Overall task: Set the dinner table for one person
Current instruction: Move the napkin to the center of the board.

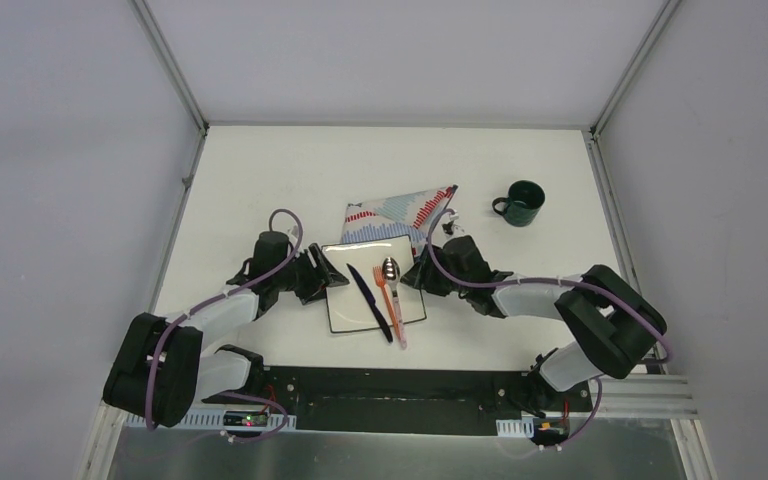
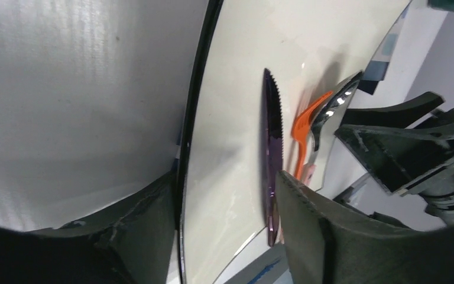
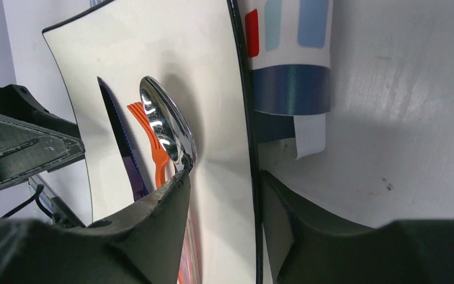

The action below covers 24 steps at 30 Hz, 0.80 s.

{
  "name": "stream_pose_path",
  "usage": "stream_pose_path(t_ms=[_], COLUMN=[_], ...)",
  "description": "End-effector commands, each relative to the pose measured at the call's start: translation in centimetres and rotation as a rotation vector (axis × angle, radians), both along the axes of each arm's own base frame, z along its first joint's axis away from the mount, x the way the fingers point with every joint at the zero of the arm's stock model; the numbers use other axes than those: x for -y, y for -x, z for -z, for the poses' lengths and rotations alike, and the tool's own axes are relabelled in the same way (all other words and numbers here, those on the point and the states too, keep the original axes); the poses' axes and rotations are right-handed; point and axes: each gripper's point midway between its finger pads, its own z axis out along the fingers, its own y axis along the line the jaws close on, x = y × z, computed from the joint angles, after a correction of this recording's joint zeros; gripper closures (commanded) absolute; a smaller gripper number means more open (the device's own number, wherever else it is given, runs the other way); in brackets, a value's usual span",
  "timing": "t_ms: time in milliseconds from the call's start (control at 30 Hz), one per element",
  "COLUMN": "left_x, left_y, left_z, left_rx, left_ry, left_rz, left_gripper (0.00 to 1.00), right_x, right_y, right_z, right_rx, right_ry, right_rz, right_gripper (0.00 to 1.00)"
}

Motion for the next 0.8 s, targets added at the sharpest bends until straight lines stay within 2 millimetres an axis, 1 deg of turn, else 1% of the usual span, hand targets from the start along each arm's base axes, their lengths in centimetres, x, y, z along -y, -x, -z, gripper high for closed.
stream_pose_path(t_ms=[0,133,167,200,233,367,400,600,633,667,767], left_x=[0.4,0.5,0.5,0.5,0.5,0.3,0.3,0.1,0.0,-0.1,-0.6], left_y=[-1.2,-1.2,-1.2,-1.2,-1.2,-1.3,-1.2,-1.2,-1.2,-1.1,-1.1], left_z=[-0.8,-0.8,-0.8,-0.7,-0.7,-0.6,-0.5,-0.9,-1.1,-1.0,-1.3], left_rx=[0.082,0.085,0.084,0.083,0.083,0.083,0.084,0.097,0.102,0.098,0.102], left_ry=[0.006,0.010,0.009,0.008,0.007,0.000,-0.001,-0.011,-0.015,-0.024,-0.053], left_rz=[-0.007,-0.002,-0.002,-0.003,-0.006,-0.012,-0.011,-0.017,-0.018,-0.021,-0.031], left_gripper=[0.46,0.73,0.81,0.92,1.00,1.00,1.00,1.00,1.00,1.00,1.00], right_x=[0.1,-0.2,-0.2,-0.3,-0.4,-0.7,-1.4,-2.4,-2.9,-3.1,-4.1], right_y=[1.2,1.0,0.9,0.8,0.7,0.6,1.6,1.9,2.3,2.4,2.4], right_z=[2.6,3.0,3.1,3.2,3.3,3.6,3.3,3.1,2.8,2.7,2.4], right_rx=[-0.061,-0.069,-0.072,-0.074,-0.078,-0.088,-0.121,-0.133,-0.149,-0.152,-0.152], right_ry=[0.025,0.032,0.035,0.037,0.041,0.050,0.016,0.028,0.016,0.017,0.021], right_rz=[-0.021,-0.021,-0.021,-0.021,-0.021,-0.023,-0.078,-0.103,-0.122,-0.130,-0.155], right_gripper=[0.50,0.50,0.50,0.50,0.50,0.50,0.50,0.50,0.89,0.99,1.00])
